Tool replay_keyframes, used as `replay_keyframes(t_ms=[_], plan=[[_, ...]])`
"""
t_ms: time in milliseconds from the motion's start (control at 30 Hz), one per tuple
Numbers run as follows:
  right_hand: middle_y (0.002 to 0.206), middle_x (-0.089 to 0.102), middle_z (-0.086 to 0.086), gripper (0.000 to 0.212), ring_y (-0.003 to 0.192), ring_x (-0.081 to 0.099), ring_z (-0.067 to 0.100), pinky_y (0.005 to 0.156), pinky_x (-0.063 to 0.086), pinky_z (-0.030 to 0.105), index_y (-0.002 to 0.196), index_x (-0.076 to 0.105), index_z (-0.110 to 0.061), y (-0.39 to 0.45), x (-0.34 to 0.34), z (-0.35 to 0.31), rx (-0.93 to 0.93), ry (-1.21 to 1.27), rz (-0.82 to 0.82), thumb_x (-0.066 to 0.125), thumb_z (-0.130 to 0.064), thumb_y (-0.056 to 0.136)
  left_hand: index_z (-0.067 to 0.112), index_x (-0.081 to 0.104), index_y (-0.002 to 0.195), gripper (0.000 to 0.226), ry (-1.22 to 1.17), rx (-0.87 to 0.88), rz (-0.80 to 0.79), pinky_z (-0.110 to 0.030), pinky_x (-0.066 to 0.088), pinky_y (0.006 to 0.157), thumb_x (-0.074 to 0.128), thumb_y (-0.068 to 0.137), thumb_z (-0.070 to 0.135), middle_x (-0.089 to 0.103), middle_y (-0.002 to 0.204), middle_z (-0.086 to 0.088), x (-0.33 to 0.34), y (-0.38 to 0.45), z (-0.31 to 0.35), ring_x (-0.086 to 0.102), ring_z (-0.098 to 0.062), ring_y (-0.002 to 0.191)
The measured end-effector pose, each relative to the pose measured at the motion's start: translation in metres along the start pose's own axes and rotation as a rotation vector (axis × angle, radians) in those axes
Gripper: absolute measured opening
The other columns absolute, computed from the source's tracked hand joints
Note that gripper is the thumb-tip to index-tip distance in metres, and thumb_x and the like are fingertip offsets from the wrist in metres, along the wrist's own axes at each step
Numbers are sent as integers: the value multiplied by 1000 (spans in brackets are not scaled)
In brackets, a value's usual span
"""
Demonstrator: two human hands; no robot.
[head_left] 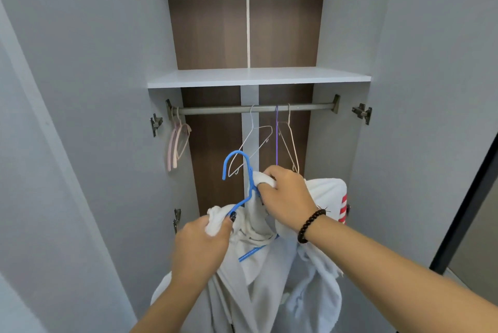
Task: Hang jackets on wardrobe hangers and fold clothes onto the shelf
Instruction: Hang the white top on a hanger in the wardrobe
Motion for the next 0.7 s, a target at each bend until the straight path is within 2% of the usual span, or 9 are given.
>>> replay_keyframes(t_ms=[67, 133, 233, 300, 400, 467, 533, 633, 700], plan=[[75, 57, -1, 12, 69, 51, 11, 60, 40, 17, 83, 59, -15, -8, -2, -1, -53, 98, -142, 53, -20, 92, 10, 61, 62, 34, -40, -2, 7, -29, 39, 53, 69, 84, 35, 56, 55, -3, -3, 8, -5, 53, -18, 55], [79, 52, -2, 10, 74, 46, 13, 67, 39, 24, 94, 63, -17, -15, -8, 9, -205, -56, -251, 54, -18, 88, 7, 65, 66, 32, -58, 21, 8, -30, 42, 54, 71, 83, 34, 59, 57, -6, -7, 16, -9, 54, -19, 56], [99, 50, 0, 33, 90, 43, 19, 78, 36, 33, 113, 64, -27, -3, -29, 40, -498, -570, -44, 52, -36, 84, 9, 64, 64, 31, -30, 86, -16, -27, 38, 51, 71, 82, 34, 58, 54, -3, -10, 23, -8, 52, -16, 53], [108, 52, 2, 38, 99, 46, 20, 83, 36, 36, 116, 63, -25, 3, -39, 62, -539, -624, -77, 46, -46, 89, 11, 62, 60, 32, -17, 135, -32, -26, 35, 49, 72, 82, 33, 55, 51, -1, -6, 28, -3, 48, -13, 50], [93, 61, -4, 40, 80, 60, 17, 65, 48, 29, 115, 61, -22, 6, -44, 83, -476, -527, -173, 37, -47, 95, 17, 63, 61, 29, -27, 161, -78, -22, 35, 49, 72, 83, 34, 57, 54, 1, 4, 39, 6, 50, -14, 52], [90, 65, -9, 32, 70, 62, 14, 55, 44, 21, 110, 60, -24, 8, -42, 89, -461, -506, -111, 40, -41, 93, 17, 65, 64, 28, -42, 165, -97, -28, 40, 51, 72, 83, 36, 59, 56, -1, 15, 50, 11, 53, -15, 55], [90, 67, -11, 30, 66, 62, 13, 50, 43, 21, 105, 62, -23, 12, -39, 93, -466, -498, -80, 40, -40, 92, 17, 65, 64, 28, -18, 202, -104, -32, 42, 52, 71, 83, 37, 59, 55, -1, 28, 59, 18, 54, -15, 55], [71, 63, -8, 30, 54, 56, 20, 43, 39, 25, 89, 58, -21, 20, -42, 106, -447, -495, -16, 38, -43, 92, 22, 70, 75, 24, 93, 311, -131, -21, 39, 53, 67, 84, 44, 63, 61, 6, 51, 66, 36, 57, -11, 59], [58, 55, -7, 23, 45, 49, 20, 39, 32, 23, 82, 46, -24, 23, -49, 114, -411, -488, 32, 40, -44, 90, 24, 72, 79, 33, 152, 401, -92, -16, 37, 53, 61, 82, 55, 65, 64, 8, 69, 68, 50, 58, -11, 60]])
Point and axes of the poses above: each hand's wrist, its own y-axis towards the middle knuckle, its own x-axis out of the palm, z = x × y, the point moved 2 cm from there along y, towards the middle knuckle
